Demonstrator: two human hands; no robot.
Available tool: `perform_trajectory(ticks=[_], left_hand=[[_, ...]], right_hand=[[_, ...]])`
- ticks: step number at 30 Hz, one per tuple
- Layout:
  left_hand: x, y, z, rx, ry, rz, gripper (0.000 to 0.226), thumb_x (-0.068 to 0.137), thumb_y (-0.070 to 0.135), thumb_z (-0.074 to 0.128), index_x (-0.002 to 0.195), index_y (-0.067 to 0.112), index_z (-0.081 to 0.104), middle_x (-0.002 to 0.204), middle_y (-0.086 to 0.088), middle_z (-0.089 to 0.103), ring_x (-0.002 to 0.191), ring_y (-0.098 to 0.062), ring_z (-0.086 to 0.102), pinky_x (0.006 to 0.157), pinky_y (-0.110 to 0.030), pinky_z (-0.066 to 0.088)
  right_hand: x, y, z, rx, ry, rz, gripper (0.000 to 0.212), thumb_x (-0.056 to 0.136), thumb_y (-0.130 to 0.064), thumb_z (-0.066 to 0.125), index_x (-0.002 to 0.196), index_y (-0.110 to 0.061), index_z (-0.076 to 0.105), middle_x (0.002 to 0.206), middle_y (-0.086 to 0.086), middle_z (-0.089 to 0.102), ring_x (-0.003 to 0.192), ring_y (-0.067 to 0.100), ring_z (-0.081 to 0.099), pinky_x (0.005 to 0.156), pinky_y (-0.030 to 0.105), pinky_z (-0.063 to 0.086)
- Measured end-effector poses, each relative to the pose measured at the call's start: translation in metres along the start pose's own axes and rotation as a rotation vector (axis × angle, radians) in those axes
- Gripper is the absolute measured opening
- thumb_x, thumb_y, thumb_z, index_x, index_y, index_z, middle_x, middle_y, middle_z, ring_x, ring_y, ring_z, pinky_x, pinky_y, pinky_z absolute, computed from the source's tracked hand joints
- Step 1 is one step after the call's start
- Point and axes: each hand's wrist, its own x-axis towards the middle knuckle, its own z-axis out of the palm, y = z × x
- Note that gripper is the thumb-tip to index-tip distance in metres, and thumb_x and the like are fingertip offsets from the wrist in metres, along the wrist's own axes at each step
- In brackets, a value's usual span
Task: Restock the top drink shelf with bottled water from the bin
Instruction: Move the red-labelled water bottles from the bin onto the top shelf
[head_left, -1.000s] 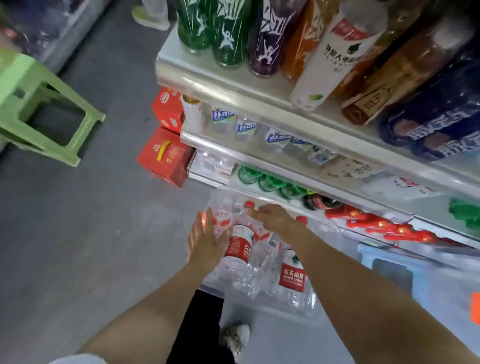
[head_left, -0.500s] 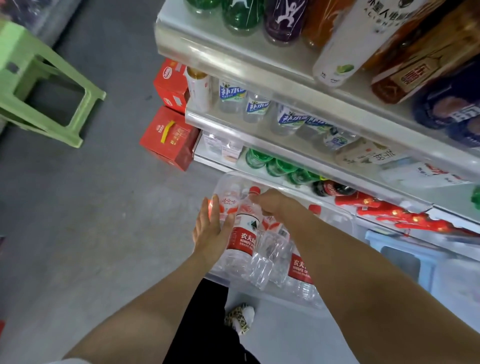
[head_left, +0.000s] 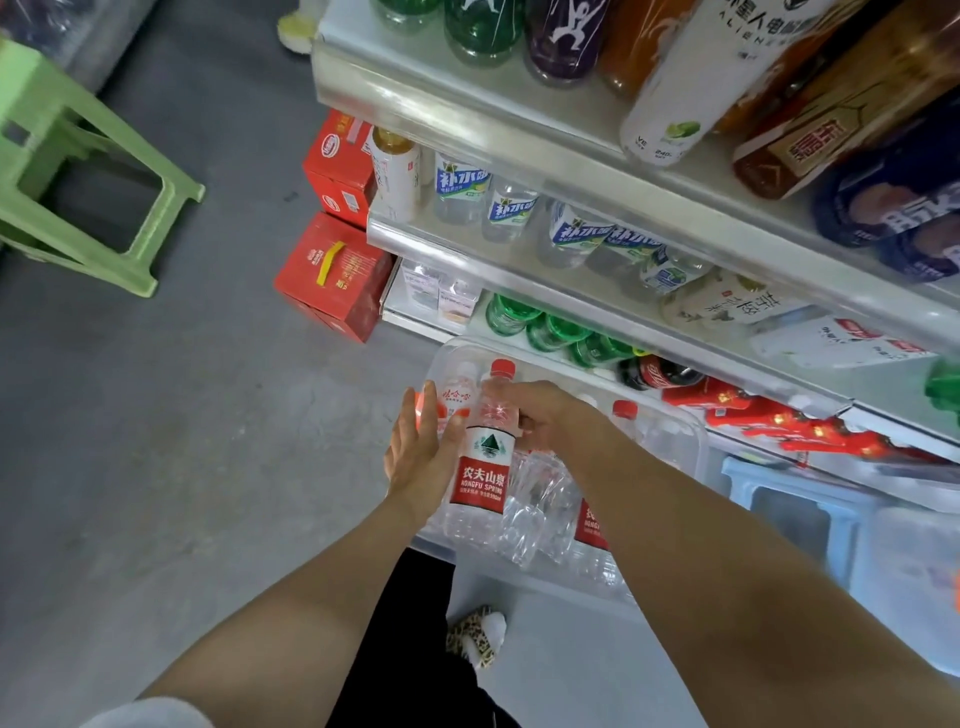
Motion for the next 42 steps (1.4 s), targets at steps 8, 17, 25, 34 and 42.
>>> perform_trajectory(ticks=[8, 17, 25, 34, 42], left_hand=[[-0.004, 0.005, -0.008, 0.039, -0.053, 0.006, 0.073, 0.091, 0.071, 0.012, 0.155, 0.045, -0.007, 0.166, 0.008, -0.016, 0.154, -0.025, -0.004, 0.12, -0.055, 0.001], [-0.042, 0.042, -0.02, -0.037, -0.068, 0.037, 0.067, 0.102, 0.059, 0.02, 0.159, 0.03, 0.0, 0.166, 0.005, -0.013, 0.153, -0.015, -0.008, 0.123, -0.039, -0.006], [-0.157, 0.15, -0.04, -0.374, -0.23, 0.3, 0.109, 0.066, 0.099, 0.022, 0.157, 0.043, 0.004, 0.164, 0.021, 0.0, 0.151, -0.004, 0.003, 0.124, -0.043, 0.005], [-0.306, 0.321, -0.107, -0.464, -0.298, 0.89, 0.047, 0.109, 0.018, 0.021, 0.151, -0.002, 0.027, 0.159, -0.019, 0.029, 0.148, -0.031, 0.026, 0.119, -0.041, 0.024], [-0.367, 0.427, -0.197, -0.614, -0.265, 1.119, 0.04, 0.107, 0.033, 0.017, 0.138, 0.031, 0.041, 0.134, 0.011, 0.054, 0.104, 0.014, 0.059, 0.08, -0.001, 0.041]], right_hand=[[-0.036, 0.026, -0.023, 0.206, -0.003, -0.259, 0.055, 0.087, -0.033, 0.08, 0.134, -0.019, 0.057, 0.125, 0.012, 0.07, 0.112, 0.034, 0.068, 0.096, 0.049, 0.055], [-0.115, 0.038, -0.061, 0.275, 0.216, -0.518, 0.06, 0.086, -0.027, 0.081, 0.139, -0.017, 0.057, 0.129, 0.011, 0.068, 0.107, 0.029, 0.07, 0.09, 0.043, 0.058], [-0.247, 0.022, -0.116, 0.179, 0.323, -0.838, 0.074, 0.079, -0.038, 0.086, 0.143, -0.02, 0.054, 0.138, 0.009, 0.064, 0.121, 0.03, 0.064, 0.107, 0.055, 0.048], [-0.456, -0.052, -0.154, 0.104, 0.434, -1.292, 0.064, 0.079, -0.04, 0.086, 0.136, -0.021, 0.062, 0.128, 0.001, 0.069, 0.11, 0.022, 0.07, 0.095, 0.043, 0.057], [-0.639, -0.137, -0.152, 0.071, 0.436, -1.703, 0.084, 0.056, -0.044, 0.093, 0.13, -0.014, 0.068, 0.102, 0.006, 0.079, 0.092, 0.022, 0.076, 0.084, 0.044, 0.06]])
